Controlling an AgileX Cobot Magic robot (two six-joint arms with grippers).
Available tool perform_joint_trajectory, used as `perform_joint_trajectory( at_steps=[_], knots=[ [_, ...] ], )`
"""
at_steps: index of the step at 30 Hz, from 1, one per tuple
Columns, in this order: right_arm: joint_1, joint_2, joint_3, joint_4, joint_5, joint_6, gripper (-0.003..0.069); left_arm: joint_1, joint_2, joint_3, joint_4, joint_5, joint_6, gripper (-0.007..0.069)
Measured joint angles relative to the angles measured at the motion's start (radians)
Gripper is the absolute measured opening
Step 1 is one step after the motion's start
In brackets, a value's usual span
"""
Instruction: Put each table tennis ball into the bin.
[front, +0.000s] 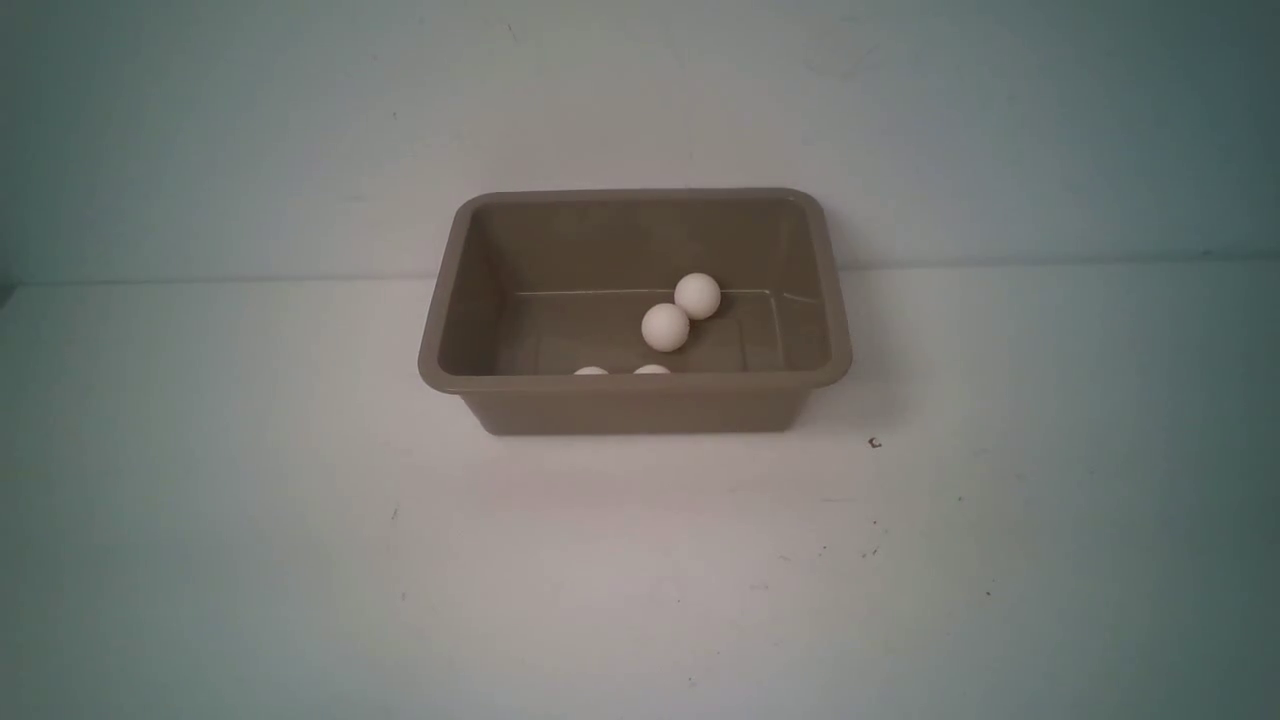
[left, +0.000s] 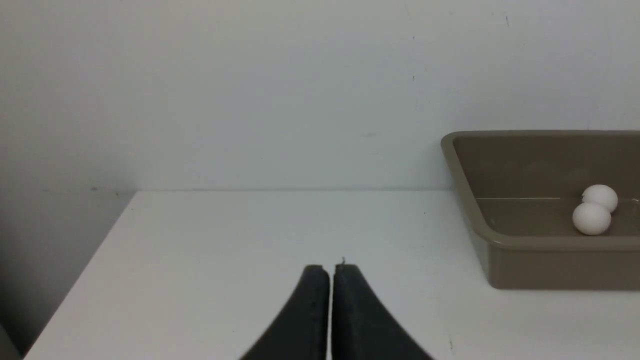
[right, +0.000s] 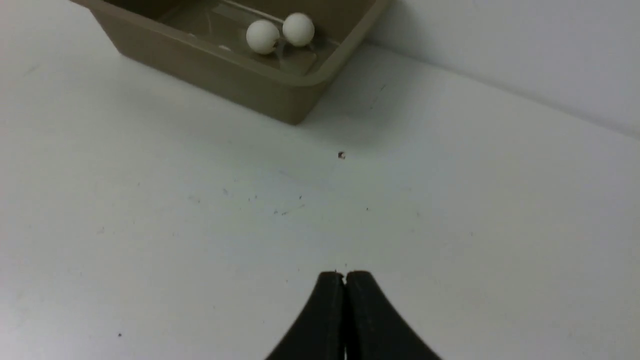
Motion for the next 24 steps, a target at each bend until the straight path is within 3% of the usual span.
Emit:
perform_joint_trajectory(
  at_steps=[13,16,20,24],
  knots=[
    [0.0,0.0,0.001,0.014,0.15,0.008,-0.0018,0.009,-0.005,0.0,0.0,-0.002,-0.001,-0.0004],
    [0.0,0.0,0.001,0.014,0.153,0.008,-0.0018,0.128,-0.03,0.0,-0.001,-0.006,-0.015,-0.0004],
    [0.0,0.0,0.001,0.018,0.153,0.009,-0.0018,0.368,-0.112,0.023,-0.038,-0.012,-0.119,-0.0004],
    [0.0,-0.001,0.001,0.018,0.156,0.011,-0.0018,0.495,-0.172,0.086,-0.044,-0.049,-0.153,-0.0004]
  ],
)
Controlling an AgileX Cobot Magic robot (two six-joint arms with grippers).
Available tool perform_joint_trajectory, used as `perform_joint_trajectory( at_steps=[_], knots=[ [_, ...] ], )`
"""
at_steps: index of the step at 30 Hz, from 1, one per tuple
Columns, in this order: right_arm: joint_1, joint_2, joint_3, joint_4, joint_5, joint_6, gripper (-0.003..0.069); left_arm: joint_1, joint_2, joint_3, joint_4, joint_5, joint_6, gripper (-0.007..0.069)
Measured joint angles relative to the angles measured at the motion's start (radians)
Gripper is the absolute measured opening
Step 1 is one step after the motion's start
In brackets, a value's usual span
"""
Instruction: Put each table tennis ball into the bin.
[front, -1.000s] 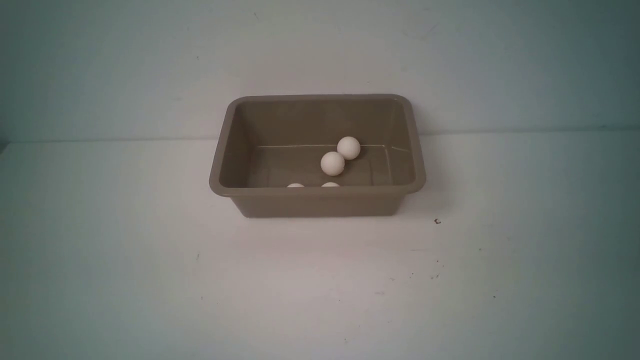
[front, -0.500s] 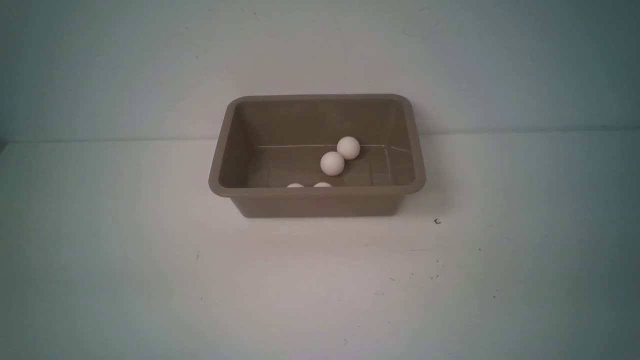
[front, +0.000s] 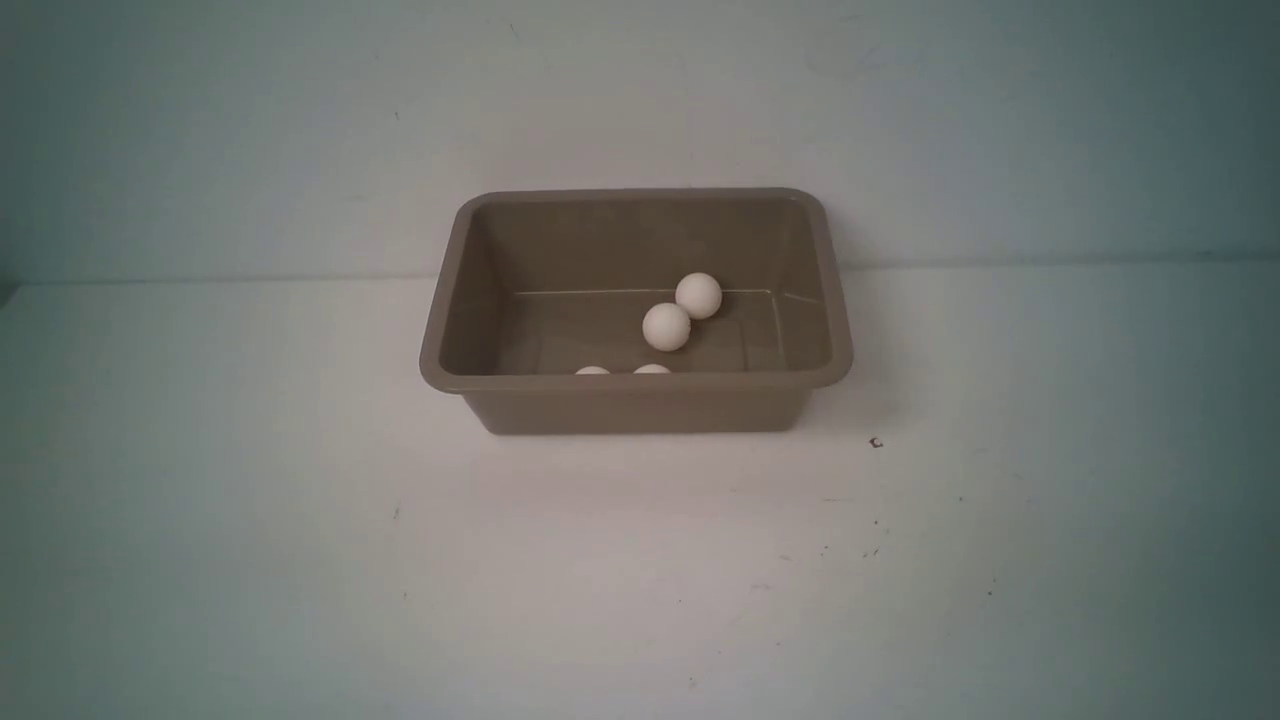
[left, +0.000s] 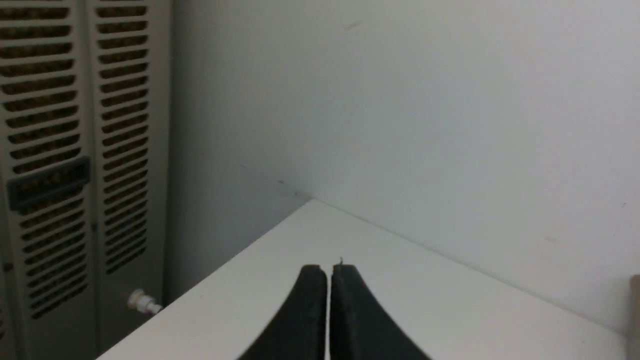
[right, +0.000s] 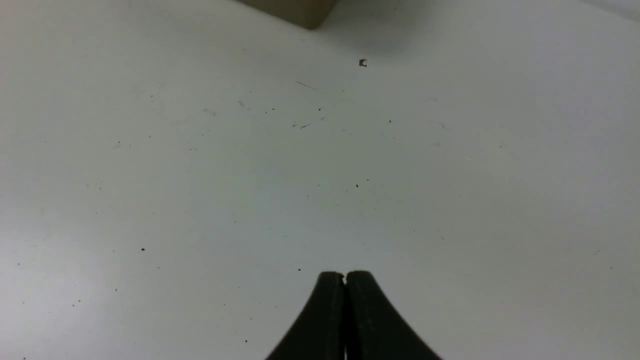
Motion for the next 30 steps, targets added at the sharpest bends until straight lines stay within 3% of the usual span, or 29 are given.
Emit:
perform_joint_trajectory(
  at_steps=[8,14,16,18,22,23,26,28,30],
  knots=[
    [0.0,-0.001,0.0,0.0,0.018,0.004,-0.0018,0.028,-0.002,0.064,0.02,-0.204,-0.012,-0.0004],
    [0.0,-0.001,0.0,0.0,0.029,0.004,-0.0018,0.028,-0.002,0.072,0.06,-0.441,-0.096,-0.0004],
    [0.0,-0.001,0.0,0.0,0.034,0.004,-0.0018,0.028,-0.002,0.091,0.031,-0.544,-0.099,-0.0004],
    [0.0,-0.001,0.0,0.0,0.034,0.004,-0.0018,0.028,-0.002,0.113,-0.075,-0.591,-0.032,-0.0004],
    [0.0,-0.001,0.0,0.0,0.034,0.004,-0.0018,0.028,-0.002,0.153,-0.452,-0.584,0.335,-0.0004],
    [0.0,-0.001,0.0,0.0,0.034,0.004,-0.0018,0.028,-0.002,0.164,-0.607,-0.57,0.533,-0.0004],
    [0.0,-0.001,0.0,0.0,0.034,0.004,-0.0018,0.028,-0.002,0.192,-0.878,-0.554,0.936,-0.0004],
    [0.0,-0.001,0.0,0.0,0.034,0.004,-0.0018,0.028,-0.002,0.218,-1.001,-0.551,1.162,-0.0004],
    [0.0,-0.001,0.0,0.0,0.034,0.004,-0.0018,0.028,-0.002,0.243,-1.048,-0.551,1.259,-0.0004]
  ],
)
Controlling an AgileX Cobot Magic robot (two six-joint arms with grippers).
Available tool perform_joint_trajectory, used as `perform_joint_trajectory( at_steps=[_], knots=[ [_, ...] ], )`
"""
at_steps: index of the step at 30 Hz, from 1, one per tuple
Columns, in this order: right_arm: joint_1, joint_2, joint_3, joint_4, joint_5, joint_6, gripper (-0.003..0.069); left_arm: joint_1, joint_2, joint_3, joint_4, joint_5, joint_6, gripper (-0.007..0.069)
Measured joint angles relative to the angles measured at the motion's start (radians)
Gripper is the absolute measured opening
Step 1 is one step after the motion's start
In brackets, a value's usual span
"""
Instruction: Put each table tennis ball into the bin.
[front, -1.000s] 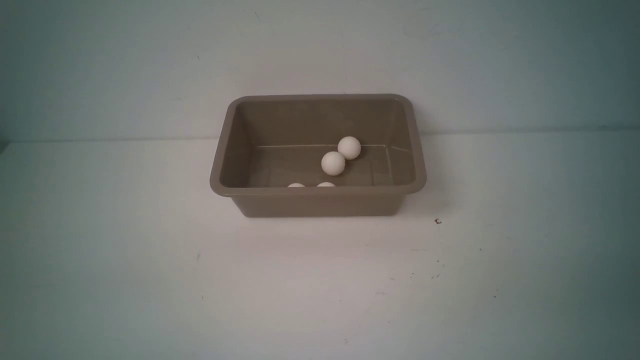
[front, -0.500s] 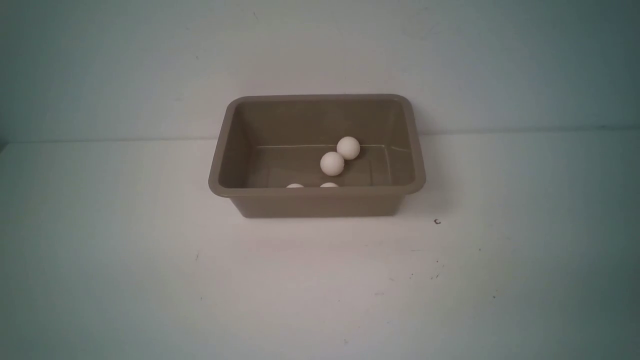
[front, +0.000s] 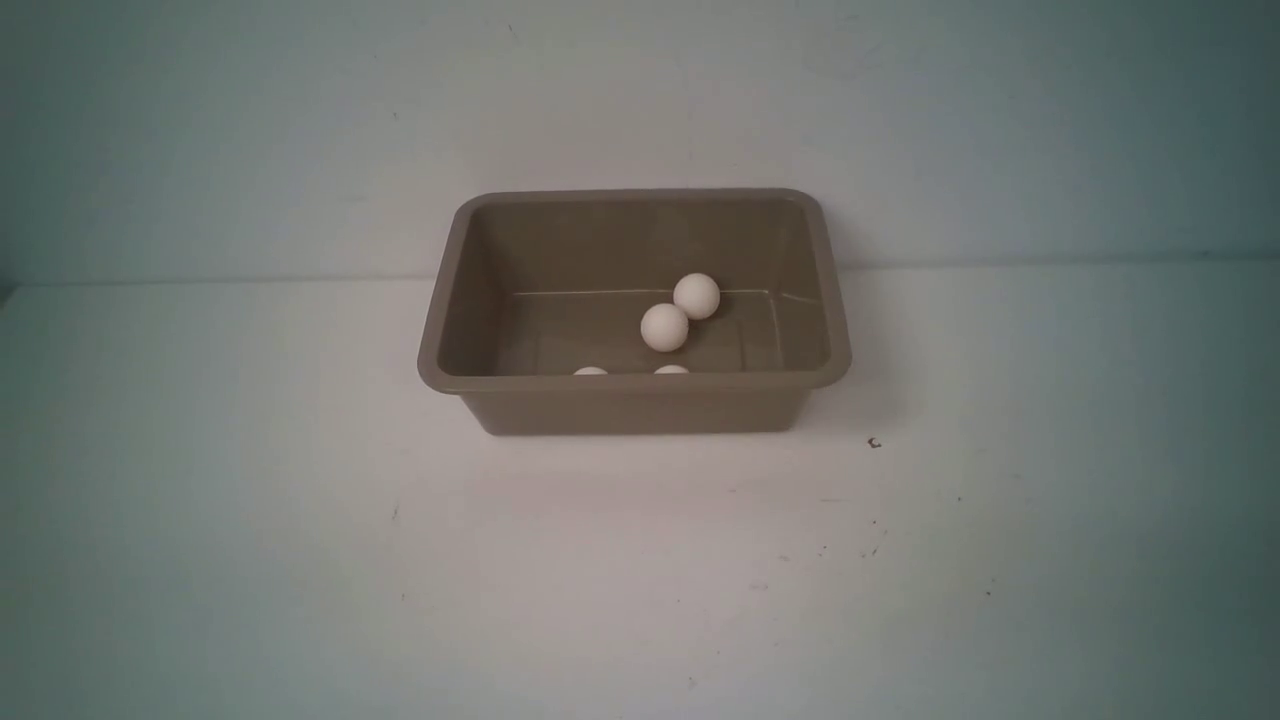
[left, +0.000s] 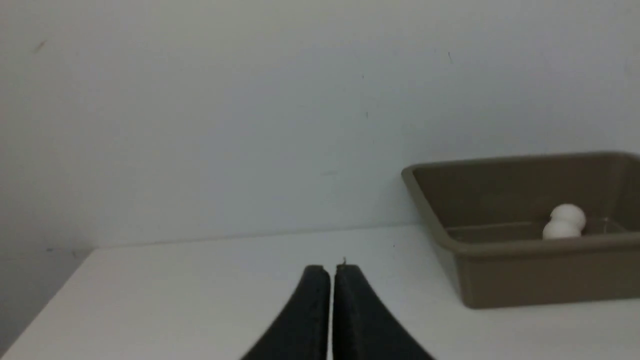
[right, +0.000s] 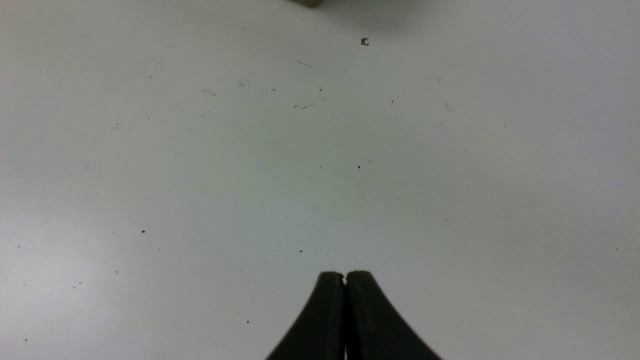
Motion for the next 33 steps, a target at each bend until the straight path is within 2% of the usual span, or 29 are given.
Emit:
perform_joint_trajectory(
  at_steps=[2,6,9,15,33],
  knots=[
    [0.0,0.0,0.0,0.0,0.0,0.0,-0.0018,0.0,0.0,0.02,0.024,0.0,-0.011,-0.0004],
    [0.0,0.0,0.0,0.0,0.0,0.0,-0.0018,0.0,0.0,0.057,0.101,0.014,-0.128,-0.0004],
    [0.0,0.0,0.0,0.0,0.0,0.0,-0.0018,0.0,0.0,0.06,0.129,0.084,-0.203,-0.0004],
    [0.0,0.0,0.0,0.0,0.0,0.0,-0.0018,0.0,0.0,0.061,0.152,0.255,-0.171,-0.0004],
    [0.0,0.0,0.0,0.0,0.0,0.0,-0.0018,0.0,0.0,0.061,0.149,0.259,-0.171,-0.0004]
  ],
)
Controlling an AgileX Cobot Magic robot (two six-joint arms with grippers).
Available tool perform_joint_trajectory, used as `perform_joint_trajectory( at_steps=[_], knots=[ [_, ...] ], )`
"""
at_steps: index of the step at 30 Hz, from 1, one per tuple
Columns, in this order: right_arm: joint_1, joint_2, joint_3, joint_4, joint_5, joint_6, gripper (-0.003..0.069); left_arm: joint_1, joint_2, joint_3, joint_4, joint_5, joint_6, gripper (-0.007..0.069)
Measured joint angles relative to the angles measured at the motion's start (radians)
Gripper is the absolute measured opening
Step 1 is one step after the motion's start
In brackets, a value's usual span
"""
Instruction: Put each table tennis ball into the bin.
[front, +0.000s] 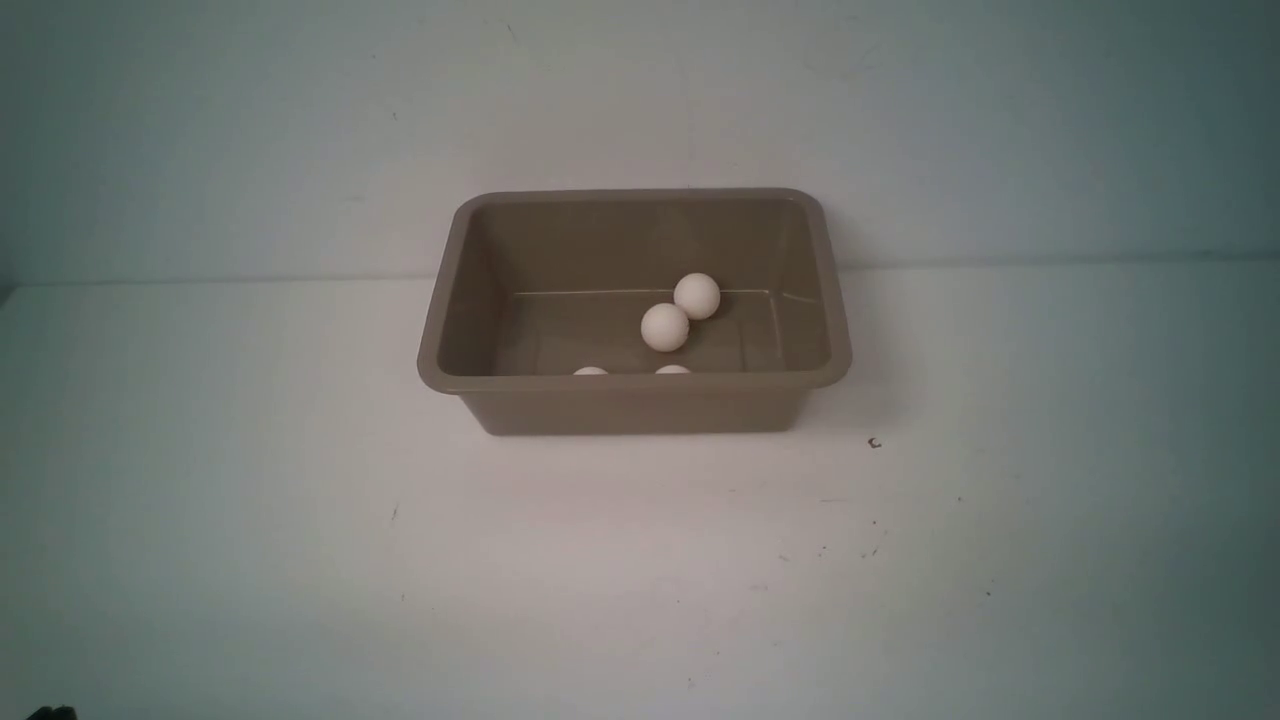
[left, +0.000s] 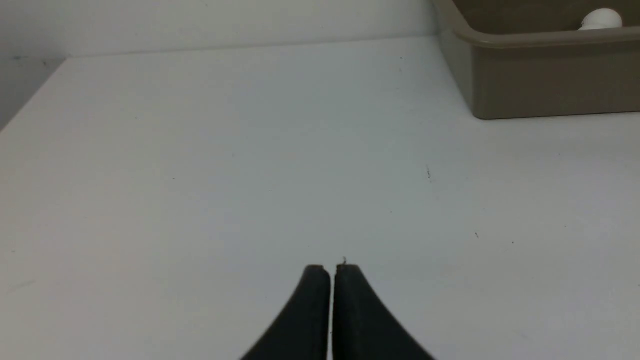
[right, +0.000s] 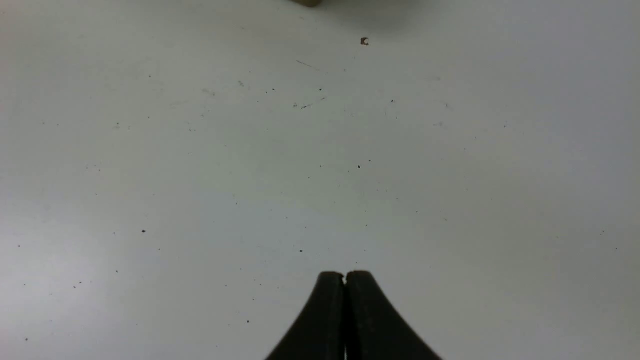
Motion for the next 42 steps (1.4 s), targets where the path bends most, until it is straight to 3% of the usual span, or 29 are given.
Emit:
perform_joint_trajectory(
  at_steps=[13,18,23,27,42],
  knots=[
    [-0.027,-0.005,0.0,-0.014,-0.001,-0.01,-0.0018,0.0,0.0,0.0,0.0,0.0,0.0,-0.0004],
    [-0.159,-0.025,0.0,0.013,-0.064,-0.019,-0.0018,0.001,0.0,0.0,0.0,0.0,-0.001,-0.0004],
    [-0.365,-0.077,0.007,0.082,-0.223,-0.029,-0.0018,0.001,0.0,0.0,0.0,0.0,-0.001,-0.0004],
    [-0.443,-0.137,0.056,0.095,-0.317,-0.045,-0.0018,0.001,0.0,0.0,0.0,0.0,-0.001,-0.0004],
    [-0.506,-0.366,0.45,0.124,-0.558,-0.046,-0.0018,0.001,0.0,0.0,-0.001,0.0,-0.001,-0.0004]
  ],
)
